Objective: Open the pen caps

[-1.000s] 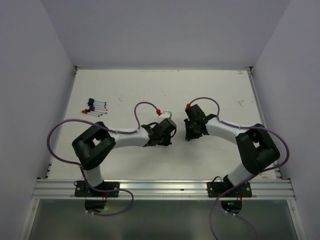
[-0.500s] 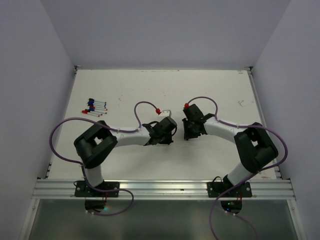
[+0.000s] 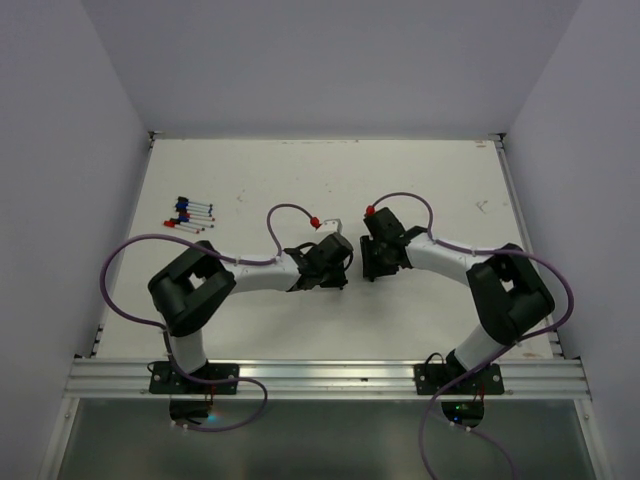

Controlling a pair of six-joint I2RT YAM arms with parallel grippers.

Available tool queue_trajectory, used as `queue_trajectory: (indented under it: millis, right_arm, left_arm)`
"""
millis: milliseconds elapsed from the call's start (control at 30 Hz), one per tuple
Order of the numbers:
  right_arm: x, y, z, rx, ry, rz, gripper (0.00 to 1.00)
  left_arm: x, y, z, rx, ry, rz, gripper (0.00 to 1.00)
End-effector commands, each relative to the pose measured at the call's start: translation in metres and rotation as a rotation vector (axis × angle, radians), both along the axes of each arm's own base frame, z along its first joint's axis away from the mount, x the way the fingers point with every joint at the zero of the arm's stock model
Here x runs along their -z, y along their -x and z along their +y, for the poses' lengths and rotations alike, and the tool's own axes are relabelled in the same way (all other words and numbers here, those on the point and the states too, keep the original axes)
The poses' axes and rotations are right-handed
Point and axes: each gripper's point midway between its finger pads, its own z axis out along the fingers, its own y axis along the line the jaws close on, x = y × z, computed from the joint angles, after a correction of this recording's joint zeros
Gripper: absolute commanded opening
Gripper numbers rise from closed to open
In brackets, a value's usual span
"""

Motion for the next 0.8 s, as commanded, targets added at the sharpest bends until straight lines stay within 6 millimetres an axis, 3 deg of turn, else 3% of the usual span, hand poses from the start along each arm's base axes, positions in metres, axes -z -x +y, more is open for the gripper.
queue_trajectory:
  millis: [0,267,500,567,767]
  right_arm:
    - [0.001,-0.008,0.003,-0.003,0.009,-0.017,0.40]
    - [0.002,-0.009,0.003,0.006,0.008,-0.018,0.41]
    - [-0.004,-0.011,0.006,-0.011,-0.003,-0.041,0.41]
    - [-0.007,-0.013,0.006,-0.013,-0.003,-0.047,0.46]
    - [-0.020,-0.017,0.003,-0.009,0.000,-0.086,0.59]
  left_arm:
    - [0.026,0.011,0.019,-0.014,-0.067,0.061,0.24]
    - [0.027,0.013,0.024,-0.020,-0.070,0.059,0.27]
    - [0.016,0.008,0.032,-0.042,-0.076,0.016,0.38]
    - [0.013,0.004,0.035,-0.049,-0.081,0.002,0.44]
    - [-0.006,-0.003,0.040,-0.049,-0.086,-0.057,0.50]
